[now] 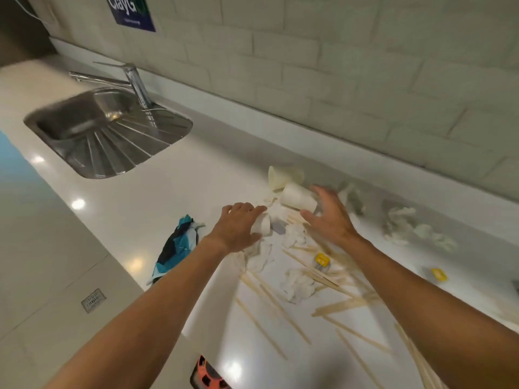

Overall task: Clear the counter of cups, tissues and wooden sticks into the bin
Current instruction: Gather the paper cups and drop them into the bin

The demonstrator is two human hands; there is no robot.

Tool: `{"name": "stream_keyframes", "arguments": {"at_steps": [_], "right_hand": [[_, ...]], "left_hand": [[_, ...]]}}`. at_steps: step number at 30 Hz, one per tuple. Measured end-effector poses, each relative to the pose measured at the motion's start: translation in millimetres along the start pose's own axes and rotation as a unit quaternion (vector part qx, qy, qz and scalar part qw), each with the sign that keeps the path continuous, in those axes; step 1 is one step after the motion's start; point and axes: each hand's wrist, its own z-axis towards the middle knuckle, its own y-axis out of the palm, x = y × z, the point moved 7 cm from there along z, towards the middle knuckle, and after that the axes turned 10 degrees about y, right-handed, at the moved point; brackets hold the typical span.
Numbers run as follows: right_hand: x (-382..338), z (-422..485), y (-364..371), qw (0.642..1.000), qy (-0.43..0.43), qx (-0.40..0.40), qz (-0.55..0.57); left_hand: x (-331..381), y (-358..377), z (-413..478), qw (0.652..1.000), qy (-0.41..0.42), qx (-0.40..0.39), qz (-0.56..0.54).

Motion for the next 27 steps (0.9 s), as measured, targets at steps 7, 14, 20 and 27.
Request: {"name": "stream_keyframes", "arguments": {"at_steps": [7,14,20,27], "right_hand": [[7,37,32,0.995,0.017,-0.024,-0.092],[11,27,32,0.994,0.046,-0.019,-0.095],[-4,-14,-9,0.999,0.039,0.016,0.019],[8,-79,-77,0.976,0.085,0.143,0.144]], "left_hand": [[-5,7,9,1.0,-0.018,0.012,0.004],[-10,-15,-1,0.988,-0.061,0.122,-0.078],[1,-43,-12,0.965,-0.068,0.181,-0.179],[41,-54,-9,0.932,0.015,0.201,-0.3]]}}
